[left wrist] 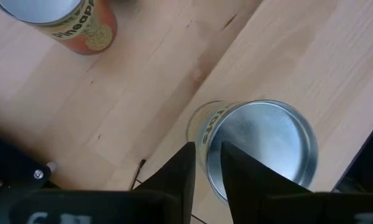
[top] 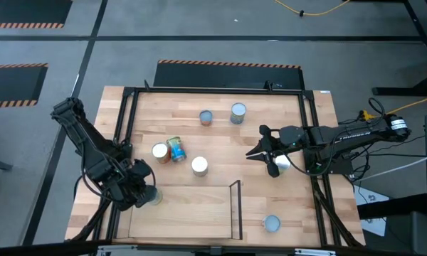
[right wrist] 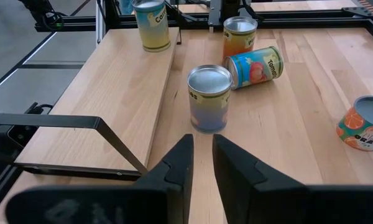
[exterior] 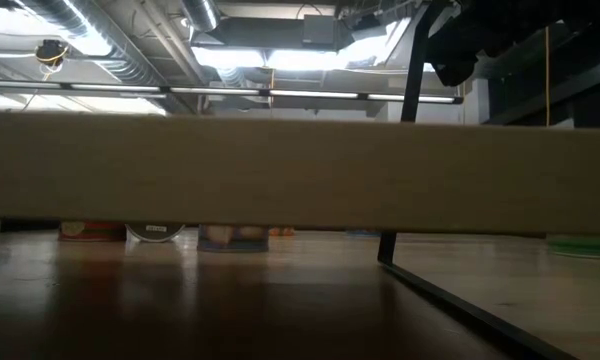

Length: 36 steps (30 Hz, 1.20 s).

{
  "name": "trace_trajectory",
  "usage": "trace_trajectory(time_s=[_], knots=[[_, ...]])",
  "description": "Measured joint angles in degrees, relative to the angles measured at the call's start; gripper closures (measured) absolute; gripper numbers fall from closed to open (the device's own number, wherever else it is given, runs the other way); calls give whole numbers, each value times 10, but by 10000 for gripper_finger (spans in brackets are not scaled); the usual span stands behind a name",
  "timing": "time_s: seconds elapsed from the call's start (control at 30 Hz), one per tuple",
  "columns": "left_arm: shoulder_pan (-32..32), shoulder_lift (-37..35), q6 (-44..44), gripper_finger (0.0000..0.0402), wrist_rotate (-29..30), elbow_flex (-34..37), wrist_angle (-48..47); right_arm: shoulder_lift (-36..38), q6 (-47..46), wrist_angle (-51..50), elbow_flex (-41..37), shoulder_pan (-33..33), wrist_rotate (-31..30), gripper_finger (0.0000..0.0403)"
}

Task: Pick and place cans onto a shelf
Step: Put the canned carrot on the shelf, then put the small canned carrot on the shelf

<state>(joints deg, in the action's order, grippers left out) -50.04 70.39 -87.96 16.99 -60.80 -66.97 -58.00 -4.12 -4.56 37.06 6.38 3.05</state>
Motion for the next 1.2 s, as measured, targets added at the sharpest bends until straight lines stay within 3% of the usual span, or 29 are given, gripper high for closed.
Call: trace_trajectory(time_s=[0.27,0.37,0.5,0.7,0.8,1.0,1.2], knots=[[0,0,0,334,-3,-31,2,0,0,0,0,0,0,338],[0,0,1,334,25,-36,9,0,0,0,0,0,9,338],[7,0,35,330,101,-37,42,4,-16,-15,11,0,93,338],[43,0,197,334,192,-37,150,14,-96,-19,19,9,266,338],[63,0,271,335,210,-37,200,15,-152,-39,19,32,309,338],[93,5,372,335,210,-37,259,15,-231,-110,19,116,254,338],[109,5,390,335,196,-37,271,15,-320,-138,19,196,194,338]])
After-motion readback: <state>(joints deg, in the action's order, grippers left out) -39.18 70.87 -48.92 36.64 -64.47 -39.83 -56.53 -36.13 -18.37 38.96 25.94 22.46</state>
